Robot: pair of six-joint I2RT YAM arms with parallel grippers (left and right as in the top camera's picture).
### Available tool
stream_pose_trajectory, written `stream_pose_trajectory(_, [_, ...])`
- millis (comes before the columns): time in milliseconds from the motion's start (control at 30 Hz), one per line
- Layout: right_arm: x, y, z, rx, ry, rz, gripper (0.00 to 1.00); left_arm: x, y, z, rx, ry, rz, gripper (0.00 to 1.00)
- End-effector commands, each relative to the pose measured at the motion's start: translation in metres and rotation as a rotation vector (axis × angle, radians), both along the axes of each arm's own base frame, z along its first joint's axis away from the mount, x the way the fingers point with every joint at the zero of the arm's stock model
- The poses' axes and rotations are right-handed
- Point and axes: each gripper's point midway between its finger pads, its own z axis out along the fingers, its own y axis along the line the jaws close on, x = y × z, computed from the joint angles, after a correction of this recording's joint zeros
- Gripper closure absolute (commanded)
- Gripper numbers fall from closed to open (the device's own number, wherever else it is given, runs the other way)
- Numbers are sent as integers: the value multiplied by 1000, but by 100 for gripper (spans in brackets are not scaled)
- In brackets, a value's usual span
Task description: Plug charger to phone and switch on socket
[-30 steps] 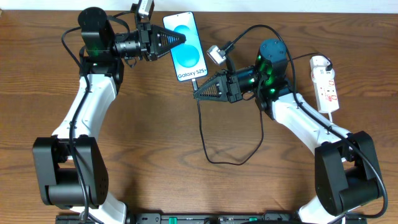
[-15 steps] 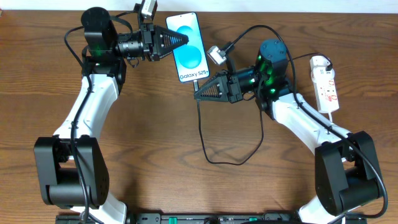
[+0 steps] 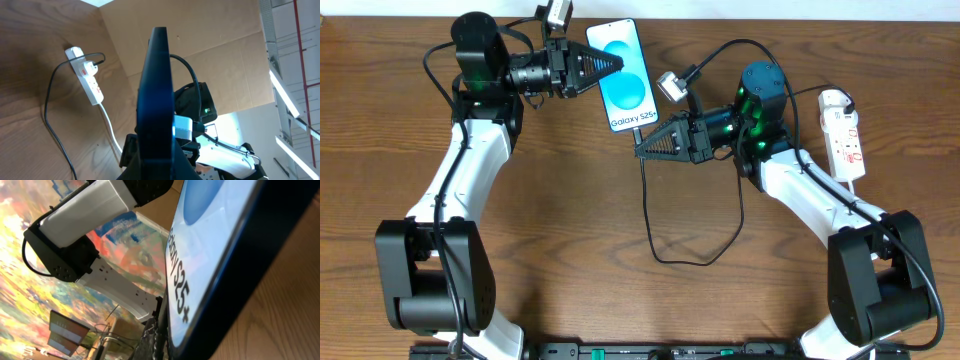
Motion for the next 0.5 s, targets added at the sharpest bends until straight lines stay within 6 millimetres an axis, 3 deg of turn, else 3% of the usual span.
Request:
stream_pose_trajectory(0, [23,-5,11,13,-43,-129,99,-27,-12,3,2,-36,-124,93])
stream_pose_trajectory(167, [24,-8,11,12,-41,-131,99,-27,-12,3,2,-36,-124,93])
stream_pose_trajectory(300, [14,-6,11,12,-38,-79,98,-26,-9,3,2,-36,-117,93])
stream_pose_trajectory(467, [1,-3,10,12,-34,-9,79,-22,-1,3,2,-36,-96,93])
